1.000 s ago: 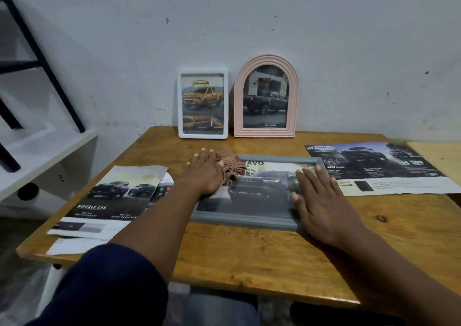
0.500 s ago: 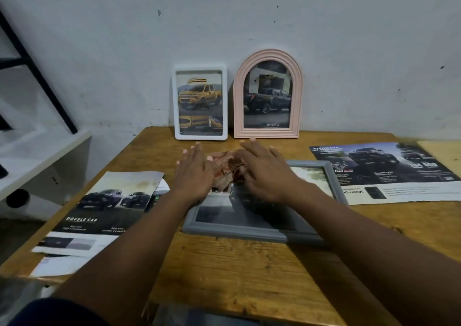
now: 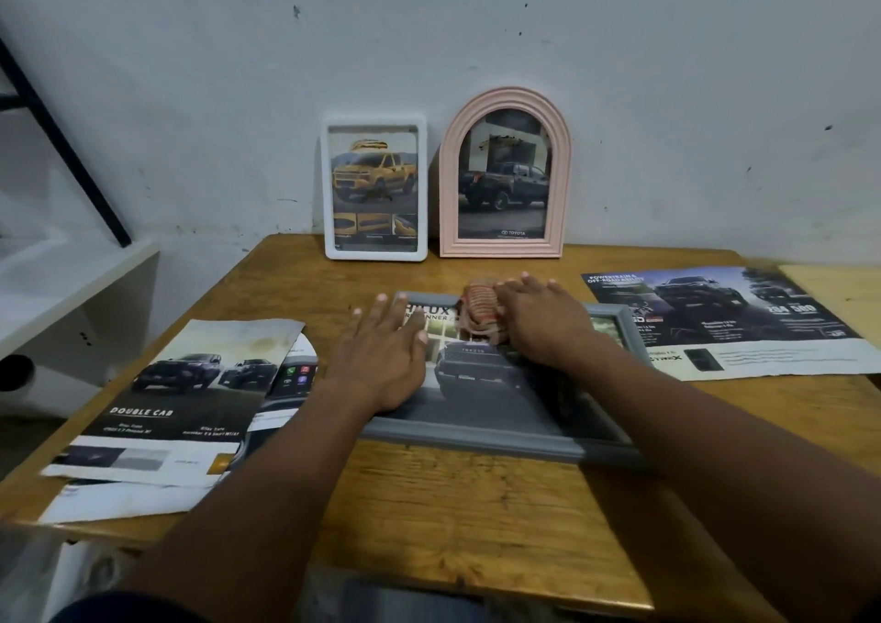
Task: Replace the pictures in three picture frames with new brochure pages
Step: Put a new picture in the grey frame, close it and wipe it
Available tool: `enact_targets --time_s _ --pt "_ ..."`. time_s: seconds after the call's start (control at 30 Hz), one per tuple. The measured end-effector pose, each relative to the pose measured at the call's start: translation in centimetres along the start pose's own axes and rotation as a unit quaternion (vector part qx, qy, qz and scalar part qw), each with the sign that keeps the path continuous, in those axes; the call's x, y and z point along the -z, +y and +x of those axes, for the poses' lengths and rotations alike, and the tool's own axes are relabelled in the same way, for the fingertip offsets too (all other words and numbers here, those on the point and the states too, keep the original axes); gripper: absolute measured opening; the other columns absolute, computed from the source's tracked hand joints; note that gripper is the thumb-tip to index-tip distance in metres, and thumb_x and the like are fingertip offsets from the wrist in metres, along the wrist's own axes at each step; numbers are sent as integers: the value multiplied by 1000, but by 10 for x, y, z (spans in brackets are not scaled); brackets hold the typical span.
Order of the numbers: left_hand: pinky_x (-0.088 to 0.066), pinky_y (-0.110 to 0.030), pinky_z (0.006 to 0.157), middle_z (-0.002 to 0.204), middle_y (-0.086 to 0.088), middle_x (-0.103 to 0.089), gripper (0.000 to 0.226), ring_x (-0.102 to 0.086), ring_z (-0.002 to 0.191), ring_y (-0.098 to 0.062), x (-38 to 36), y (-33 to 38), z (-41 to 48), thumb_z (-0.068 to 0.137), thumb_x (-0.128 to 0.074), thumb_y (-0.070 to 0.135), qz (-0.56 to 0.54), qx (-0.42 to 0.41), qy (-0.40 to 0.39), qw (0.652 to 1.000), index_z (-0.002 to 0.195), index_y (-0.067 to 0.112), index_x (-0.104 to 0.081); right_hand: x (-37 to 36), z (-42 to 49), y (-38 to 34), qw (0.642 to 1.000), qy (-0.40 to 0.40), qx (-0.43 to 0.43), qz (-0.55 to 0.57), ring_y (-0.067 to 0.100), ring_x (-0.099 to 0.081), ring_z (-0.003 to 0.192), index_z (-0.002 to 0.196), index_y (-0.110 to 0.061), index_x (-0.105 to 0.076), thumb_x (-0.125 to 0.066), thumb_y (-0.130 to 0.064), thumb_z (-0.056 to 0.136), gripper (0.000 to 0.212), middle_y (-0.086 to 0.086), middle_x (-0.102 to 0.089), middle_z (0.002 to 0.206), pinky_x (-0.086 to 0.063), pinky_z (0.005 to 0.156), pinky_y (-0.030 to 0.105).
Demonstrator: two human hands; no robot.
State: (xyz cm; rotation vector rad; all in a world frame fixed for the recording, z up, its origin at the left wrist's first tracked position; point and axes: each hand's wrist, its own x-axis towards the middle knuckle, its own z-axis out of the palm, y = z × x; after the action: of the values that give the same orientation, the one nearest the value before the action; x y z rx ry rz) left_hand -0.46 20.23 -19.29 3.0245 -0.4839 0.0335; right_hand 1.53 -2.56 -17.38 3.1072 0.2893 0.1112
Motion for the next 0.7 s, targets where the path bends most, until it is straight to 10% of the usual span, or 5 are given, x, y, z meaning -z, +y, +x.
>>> enact_targets --time_s 0.23,0.53,0.7 --pt "3 -48 125 171 1 3 57 2 156 -24 -2 0 4 107 -13 41 8 22 -6 1000 162 25 -14 21 -61 66 990 29 -125 -64 35 -61 113 127 -15 -59 -47 -18 94 35 15 -62 125 -53 91 43" --pt "0 -51 125 171 2 3 58 -1 156 -26 -1 2 0 107 -12 42 9 36 -17 999 162 23 -15 20 -122 14 989 7 -139 50 39 -51 128 133 -13 -57 -50 -21 96 39 24 -46 143 -48 92 42" --pt "0 -50 125 171 0 1 58 -1 156 -26 0 3 -3 107 -13 42 -6 36 -15 999 162 22 -16 26 -154 -11 996 48 -52 60 29 -63 92 112 -21 -67 -52 -26 96 23 9 -66 108 -40 69 32"
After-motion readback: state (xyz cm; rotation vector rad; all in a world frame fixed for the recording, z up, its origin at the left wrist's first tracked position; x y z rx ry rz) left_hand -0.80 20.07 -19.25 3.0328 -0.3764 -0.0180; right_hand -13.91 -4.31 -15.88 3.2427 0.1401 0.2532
